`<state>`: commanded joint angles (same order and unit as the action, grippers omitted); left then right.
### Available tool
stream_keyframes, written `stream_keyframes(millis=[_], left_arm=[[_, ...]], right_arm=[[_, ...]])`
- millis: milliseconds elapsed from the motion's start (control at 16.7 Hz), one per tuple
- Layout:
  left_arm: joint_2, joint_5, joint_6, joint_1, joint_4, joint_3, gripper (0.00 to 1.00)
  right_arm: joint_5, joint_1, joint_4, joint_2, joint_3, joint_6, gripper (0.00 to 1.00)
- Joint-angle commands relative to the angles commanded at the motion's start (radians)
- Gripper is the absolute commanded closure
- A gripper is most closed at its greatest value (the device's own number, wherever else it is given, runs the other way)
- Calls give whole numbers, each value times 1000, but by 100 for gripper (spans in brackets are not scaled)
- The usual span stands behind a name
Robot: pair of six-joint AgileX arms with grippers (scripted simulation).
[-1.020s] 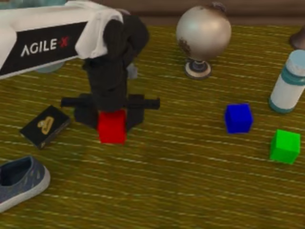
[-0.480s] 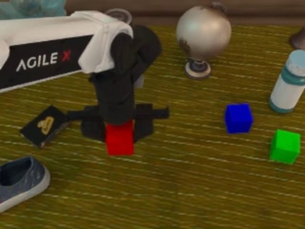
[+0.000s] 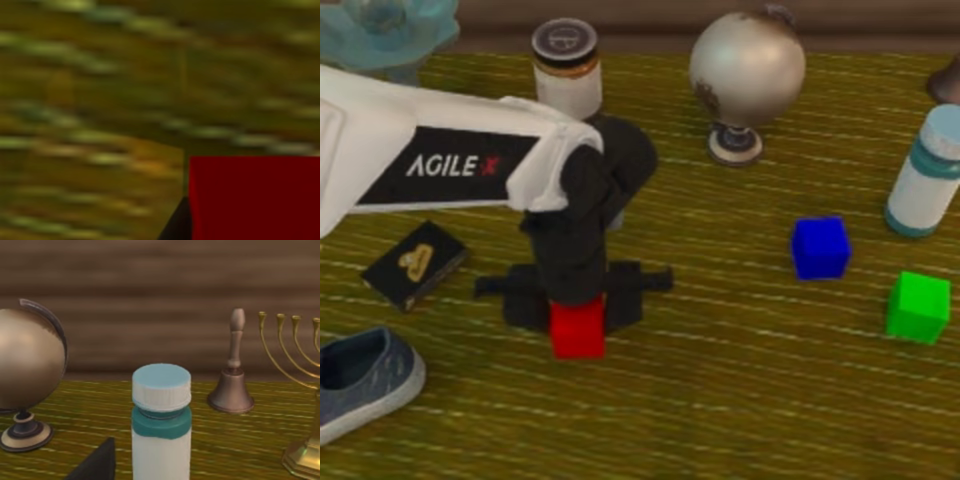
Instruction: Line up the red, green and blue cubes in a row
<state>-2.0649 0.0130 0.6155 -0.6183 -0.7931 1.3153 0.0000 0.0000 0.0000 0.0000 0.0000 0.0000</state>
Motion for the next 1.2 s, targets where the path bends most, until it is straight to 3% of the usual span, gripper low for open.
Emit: stream_keyframes(millis=[240,1020,1200], left_arm=[[-6,0,0,0,10,-7,100],[-6,0,0,0,10,-7,2],[-6,0,0,0,10,-7,0]], right_arm=[[0,0,0,0,0,0,0],[0,0,0,0,0,0,0],[0,0,0,0,0,0,0]])
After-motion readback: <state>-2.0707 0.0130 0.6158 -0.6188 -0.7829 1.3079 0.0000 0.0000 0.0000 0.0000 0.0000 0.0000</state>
